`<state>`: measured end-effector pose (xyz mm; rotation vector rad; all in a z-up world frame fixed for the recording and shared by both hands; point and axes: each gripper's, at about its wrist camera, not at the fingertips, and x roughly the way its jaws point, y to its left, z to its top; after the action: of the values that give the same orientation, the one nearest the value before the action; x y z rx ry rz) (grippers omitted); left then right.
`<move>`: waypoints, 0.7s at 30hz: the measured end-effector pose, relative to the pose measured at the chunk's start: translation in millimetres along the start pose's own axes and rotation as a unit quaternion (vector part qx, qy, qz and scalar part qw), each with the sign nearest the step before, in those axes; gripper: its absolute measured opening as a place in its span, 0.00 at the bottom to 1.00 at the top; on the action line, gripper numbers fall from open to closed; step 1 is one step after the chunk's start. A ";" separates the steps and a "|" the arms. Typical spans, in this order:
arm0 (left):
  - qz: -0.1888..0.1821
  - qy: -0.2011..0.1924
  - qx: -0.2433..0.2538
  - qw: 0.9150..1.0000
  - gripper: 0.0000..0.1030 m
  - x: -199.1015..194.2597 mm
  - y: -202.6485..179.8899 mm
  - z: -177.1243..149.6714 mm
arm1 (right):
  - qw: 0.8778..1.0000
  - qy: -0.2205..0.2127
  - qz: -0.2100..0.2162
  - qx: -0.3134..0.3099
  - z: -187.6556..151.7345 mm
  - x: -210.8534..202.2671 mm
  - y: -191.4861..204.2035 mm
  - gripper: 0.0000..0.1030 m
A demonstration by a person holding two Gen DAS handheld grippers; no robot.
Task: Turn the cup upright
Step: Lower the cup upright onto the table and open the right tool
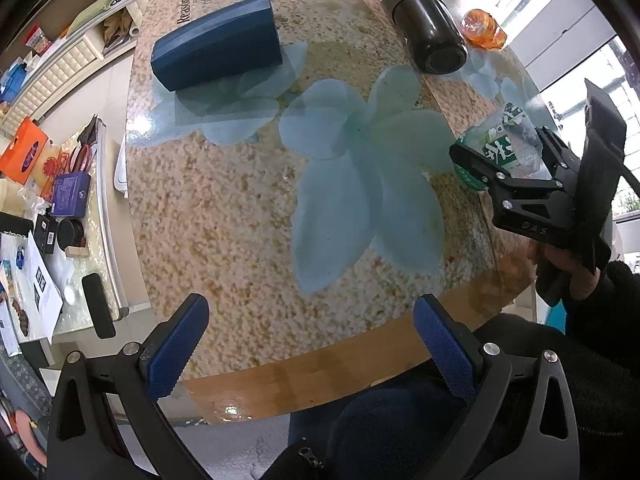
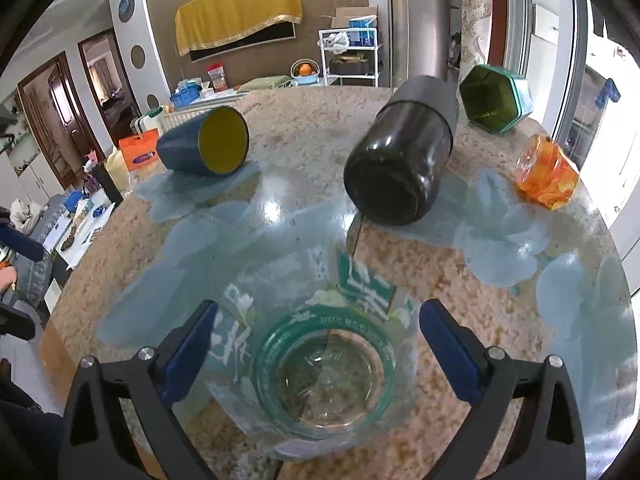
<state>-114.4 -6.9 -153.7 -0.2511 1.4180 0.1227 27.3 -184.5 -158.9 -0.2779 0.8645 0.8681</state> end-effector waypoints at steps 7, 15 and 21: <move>-0.019 -0.037 -0.007 0.999 1.00 -16.8 -2.3 16.5 | 1.000 -0.011 -0.011 -0.023 21.2 -27.6 0.7 1.00; -0.008 -0.109 -0.015 0.994 1.00 -44.6 -12.7 40.8 | 0.999 -0.023 -0.025 -0.030 50.9 -71.3 -4.0 1.00; -0.045 -0.138 -0.003 0.989 1.00 -64.1 -30.8 57.3 | 0.999 -0.001 -0.037 -0.010 75.2 -101.9 -3.8 1.00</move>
<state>-61.9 -18.5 -79.9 -0.2911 1.1294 0.0853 36.4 -202.6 -33.9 -0.3241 0.8401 0.8081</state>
